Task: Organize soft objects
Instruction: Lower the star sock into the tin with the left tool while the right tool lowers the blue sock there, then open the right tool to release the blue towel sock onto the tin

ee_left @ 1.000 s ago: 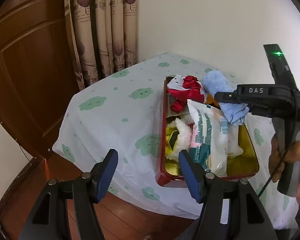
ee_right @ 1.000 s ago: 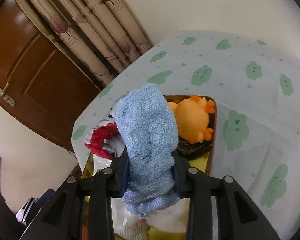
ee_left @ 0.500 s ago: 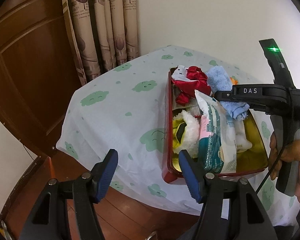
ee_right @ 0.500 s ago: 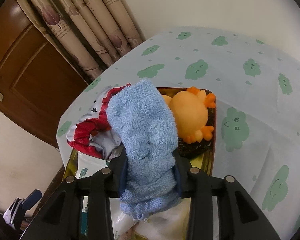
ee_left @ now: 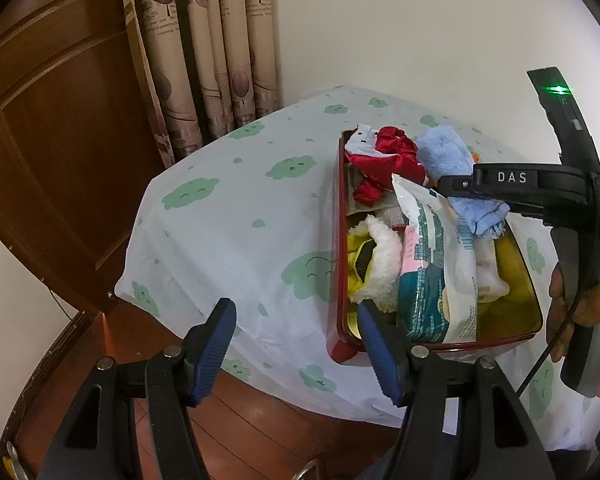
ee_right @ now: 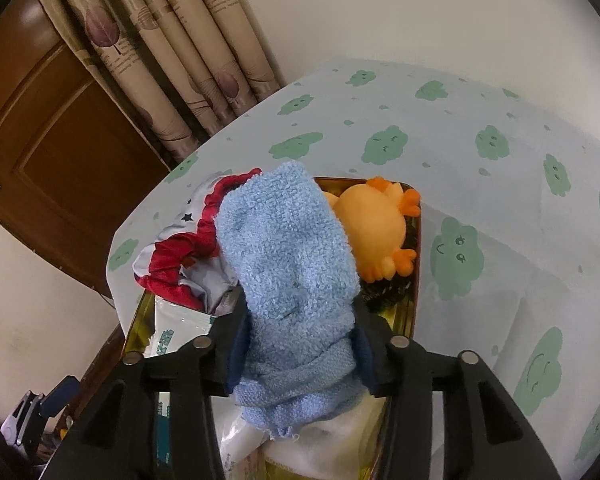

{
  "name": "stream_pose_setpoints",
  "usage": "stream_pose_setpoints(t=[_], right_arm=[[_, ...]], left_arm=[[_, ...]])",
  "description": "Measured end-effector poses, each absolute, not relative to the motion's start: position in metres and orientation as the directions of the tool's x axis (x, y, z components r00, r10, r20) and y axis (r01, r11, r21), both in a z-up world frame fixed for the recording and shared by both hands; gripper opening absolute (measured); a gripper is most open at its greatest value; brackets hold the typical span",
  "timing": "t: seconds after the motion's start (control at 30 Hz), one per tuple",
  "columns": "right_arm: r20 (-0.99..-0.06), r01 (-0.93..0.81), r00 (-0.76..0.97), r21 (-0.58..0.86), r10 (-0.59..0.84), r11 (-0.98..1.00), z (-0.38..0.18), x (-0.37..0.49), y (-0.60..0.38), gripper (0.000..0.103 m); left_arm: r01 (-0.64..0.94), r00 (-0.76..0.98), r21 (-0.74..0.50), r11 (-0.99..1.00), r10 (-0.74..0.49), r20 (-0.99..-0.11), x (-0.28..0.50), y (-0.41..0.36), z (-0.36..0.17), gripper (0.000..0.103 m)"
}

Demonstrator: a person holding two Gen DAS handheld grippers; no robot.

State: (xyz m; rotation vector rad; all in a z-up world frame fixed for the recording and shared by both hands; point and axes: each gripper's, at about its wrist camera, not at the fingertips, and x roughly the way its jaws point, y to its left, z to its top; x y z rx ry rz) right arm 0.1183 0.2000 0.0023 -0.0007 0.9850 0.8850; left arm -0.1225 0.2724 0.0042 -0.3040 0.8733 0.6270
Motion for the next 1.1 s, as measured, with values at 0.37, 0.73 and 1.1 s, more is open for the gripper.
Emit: stream_pose_setpoints(t=[0.37,0.73,1.1], right_arm=[[-0.715,-0.652,0.259,0.366,0.649,0.664,0.006,0.114,0.195,0.051],[-0.7,-0.654,0.295,0.349,0.651,0.671,0.011,0.108,0.189,0.051],[-0.704,-0.645,0.302,0.346,0.643,0.681,0.013,0.099,0.173,0.051]], left_arm=[[-0.62,0.473,0.017,0.784,0.391,-0.789,-0.123,0.271,0.003,0.065],[-0.62,0.473,0.017,0.784,0.391,-0.789,-0.123,0.272,0.003,0.065],[-0.632,0.463,0.04,0.774,0.419,-0.781,-0.124,0.274,0.005,0.065]])
